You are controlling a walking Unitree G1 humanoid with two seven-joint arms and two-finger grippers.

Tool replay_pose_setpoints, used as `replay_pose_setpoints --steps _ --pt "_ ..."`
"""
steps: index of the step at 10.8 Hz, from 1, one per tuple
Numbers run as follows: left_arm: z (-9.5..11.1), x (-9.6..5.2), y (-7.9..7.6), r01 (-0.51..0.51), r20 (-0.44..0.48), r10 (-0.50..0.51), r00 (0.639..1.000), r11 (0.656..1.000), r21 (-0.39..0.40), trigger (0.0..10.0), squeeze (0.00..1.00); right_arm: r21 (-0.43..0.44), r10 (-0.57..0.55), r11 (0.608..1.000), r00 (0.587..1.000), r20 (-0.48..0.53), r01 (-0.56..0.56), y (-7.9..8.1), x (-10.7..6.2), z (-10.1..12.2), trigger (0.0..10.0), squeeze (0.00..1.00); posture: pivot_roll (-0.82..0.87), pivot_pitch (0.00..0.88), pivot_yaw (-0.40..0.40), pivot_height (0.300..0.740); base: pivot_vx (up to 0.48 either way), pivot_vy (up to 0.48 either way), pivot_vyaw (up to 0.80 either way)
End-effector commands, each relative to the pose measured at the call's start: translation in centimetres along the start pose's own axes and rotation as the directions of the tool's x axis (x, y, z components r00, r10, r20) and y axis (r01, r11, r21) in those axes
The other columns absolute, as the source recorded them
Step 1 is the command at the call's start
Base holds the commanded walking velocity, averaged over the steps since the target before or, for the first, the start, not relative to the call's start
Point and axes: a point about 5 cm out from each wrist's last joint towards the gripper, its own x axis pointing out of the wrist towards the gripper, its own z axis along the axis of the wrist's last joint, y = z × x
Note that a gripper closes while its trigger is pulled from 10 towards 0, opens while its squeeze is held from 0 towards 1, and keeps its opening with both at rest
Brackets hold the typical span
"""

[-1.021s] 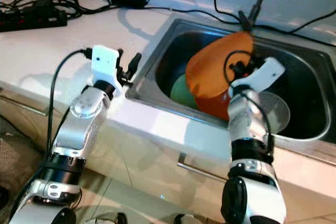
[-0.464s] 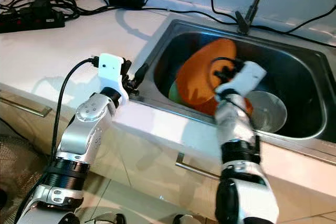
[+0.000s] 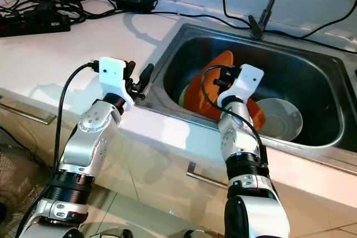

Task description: Kitchen organization

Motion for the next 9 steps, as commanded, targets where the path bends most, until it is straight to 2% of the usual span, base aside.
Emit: replay_pose_setpoints --steps 1,3,4,5,6,9 --pt "-0.6 -0.2 0.1 -0.013 -0.012 0.013 1.000 1.000 0.000 10.0 0.00 -0.049 0.004 0.999 1.000 -0.001 -0.004 0.0 -0.5 -0.5 10.0 0.00 0.08 0.057 -0.036 0.740 0.000 0.000 0.00" --pt "-0.7 -0.3 0.5 -0.040 0.006 0.039 0.999 0.999 0.007 10.0 0.00 -0.173 0.072 0.983 0.995 0.069 -0.059 0.9 -0.4 0.8 10.0 0.00 0.07 0.063 -0.039 0.740 0.000 0.000 0.00" --pt "-0.7 -0.2 0.7 -0.052 0.008 0.052 0.999 0.999 0.013 10.0 0.00 -0.191 0.089 0.979 0.992 0.087 -0.071 1.2 -0.5 1.1 10.0 1.00 0.07 0.068 -0.041 0.740 0.000 0.000 0.00" --pt "-0.7 -0.2 0.7 -0.053 0.008 0.053 0.999 0.998 0.015 10.0 0.00 -0.218 0.084 0.974 0.992 0.089 -0.062 1.2 -0.5 1.2 10.0 1.00 0.07 0.071 -0.043 0.740 0.000 0.000 0.00" --pt "-0.8 -0.1 0.8 -0.055 0.009 0.055 0.998 0.998 0.018 10.0 0.00 -0.275 0.074 0.960 0.992 0.099 -0.044 1.1 -0.5 1.3 10.0 0.00 0.07 0.075 -0.044 0.740 0.000 0.000 0.00" --pt "-1.1 -0.1 0.9 -0.059 -0.004 0.059 0.998 0.998 0.033 10.0 0.00 -0.419 0.077 0.908 0.981 0.178 0.005 0.8 -0.6 2.5 10.0 0.00 0.07 0.081 -0.044 0.740 0.000 0.000 0.00"
